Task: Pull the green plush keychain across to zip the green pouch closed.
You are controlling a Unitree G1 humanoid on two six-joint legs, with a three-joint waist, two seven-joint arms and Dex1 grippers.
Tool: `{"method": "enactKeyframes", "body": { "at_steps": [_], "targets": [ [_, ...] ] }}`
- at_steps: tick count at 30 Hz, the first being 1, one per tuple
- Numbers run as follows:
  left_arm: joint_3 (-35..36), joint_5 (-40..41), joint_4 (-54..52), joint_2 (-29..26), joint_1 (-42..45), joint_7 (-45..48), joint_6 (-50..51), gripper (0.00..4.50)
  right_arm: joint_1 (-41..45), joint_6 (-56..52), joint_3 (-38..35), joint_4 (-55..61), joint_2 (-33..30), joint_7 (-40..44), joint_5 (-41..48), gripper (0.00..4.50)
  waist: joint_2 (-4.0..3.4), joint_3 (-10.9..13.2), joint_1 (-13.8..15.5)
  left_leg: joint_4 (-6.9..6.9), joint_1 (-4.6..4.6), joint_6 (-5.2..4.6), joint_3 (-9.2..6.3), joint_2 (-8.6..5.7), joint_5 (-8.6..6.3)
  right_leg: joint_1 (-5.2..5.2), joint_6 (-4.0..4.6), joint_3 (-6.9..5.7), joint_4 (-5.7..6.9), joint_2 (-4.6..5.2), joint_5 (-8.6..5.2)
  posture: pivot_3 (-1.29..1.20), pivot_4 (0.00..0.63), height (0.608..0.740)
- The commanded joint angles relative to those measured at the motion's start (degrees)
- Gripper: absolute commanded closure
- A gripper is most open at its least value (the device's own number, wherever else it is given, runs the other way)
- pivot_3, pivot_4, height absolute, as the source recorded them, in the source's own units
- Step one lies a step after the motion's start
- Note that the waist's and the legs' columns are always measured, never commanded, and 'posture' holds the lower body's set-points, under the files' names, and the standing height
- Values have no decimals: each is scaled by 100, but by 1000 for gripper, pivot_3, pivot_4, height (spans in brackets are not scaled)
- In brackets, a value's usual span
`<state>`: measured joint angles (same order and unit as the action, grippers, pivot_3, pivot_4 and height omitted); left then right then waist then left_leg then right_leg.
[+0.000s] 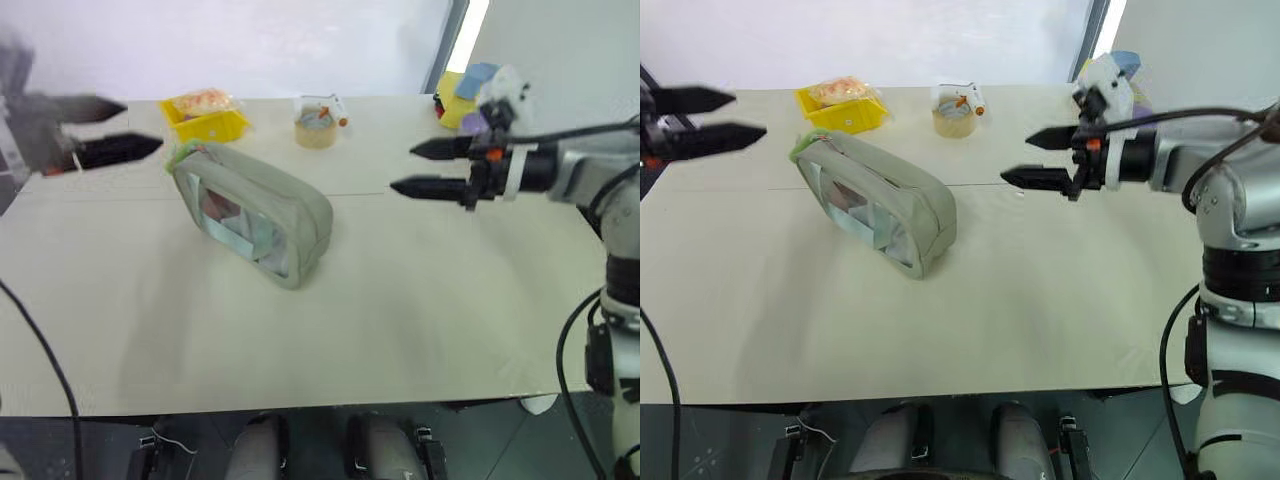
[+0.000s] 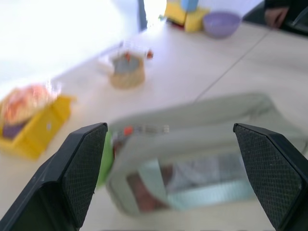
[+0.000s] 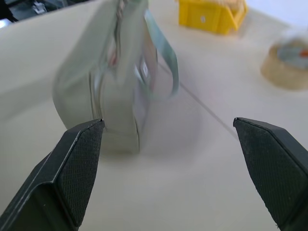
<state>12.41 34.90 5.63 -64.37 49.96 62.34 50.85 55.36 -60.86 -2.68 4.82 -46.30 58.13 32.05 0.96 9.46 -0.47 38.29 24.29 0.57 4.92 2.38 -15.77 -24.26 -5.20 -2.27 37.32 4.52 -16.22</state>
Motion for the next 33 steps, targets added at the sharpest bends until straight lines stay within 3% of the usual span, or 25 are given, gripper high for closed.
{"method": "enactKeyframes", "body": {
  "at_steps": [1, 9, 15, 20, 27, 33],
  "targets": [
    [-402, -253, 190, 237, 57, 201, -418, 23, -28, 88, -13, 100, -104, -32, 29, 32, 1, 1, -4, 1, 2, 6, 1, 0, 4, -2, 0, 0, 1, 0, 0, 0, 150, 739],
    [-534, -450, 300, 664, -23, 139, -771, 23, 20, 27, -8, 266, -158, -313, 64, 32, 10, 6, -39, 9, 16, 27, -2, 7, 16, -23, -2, 4, 14, 2, 1, 0, 150, 739],
    [-331, -390, 136, 471, -164, 152, -634, 23, 166, -220, 33, 479, -34, -440, 270, 32, 10, 6, -30, 10, 14, 25, -2, 7, 15, -23, -2, 6, 20, 3, 1, 0, 150, 739],
    [-41, -361, -220, 115, -942, 383, -751, 23, 498, -918, 115, 879, 947, -1137, 694, 32, 9, 6, -74, 8, 10, 29, 0, 21, 17, -32, -1, 11, 50, -2, 1, 0, 150, 739],
    [382, 89, -958, 31, -1453, 343, -388, 23, 453, -872, 1079, 995, 2598, -2073, 431, 32, 13, 6, -4, 23, 20, 30, -5, 29, 18, -35, 0, 11, 63, 1, 0, 0, 150, 739],
    [676, 306, -1444, 29, -1861, 119, -160, 23, 261, 78, 2485, 745, 2585, -1975, -530, 32, 15, 4, -27, 39, 23, 22, -7, 25, 13, -30, -1, 10, 65, 3, 0, 0, 150, 739]
  ]
}}
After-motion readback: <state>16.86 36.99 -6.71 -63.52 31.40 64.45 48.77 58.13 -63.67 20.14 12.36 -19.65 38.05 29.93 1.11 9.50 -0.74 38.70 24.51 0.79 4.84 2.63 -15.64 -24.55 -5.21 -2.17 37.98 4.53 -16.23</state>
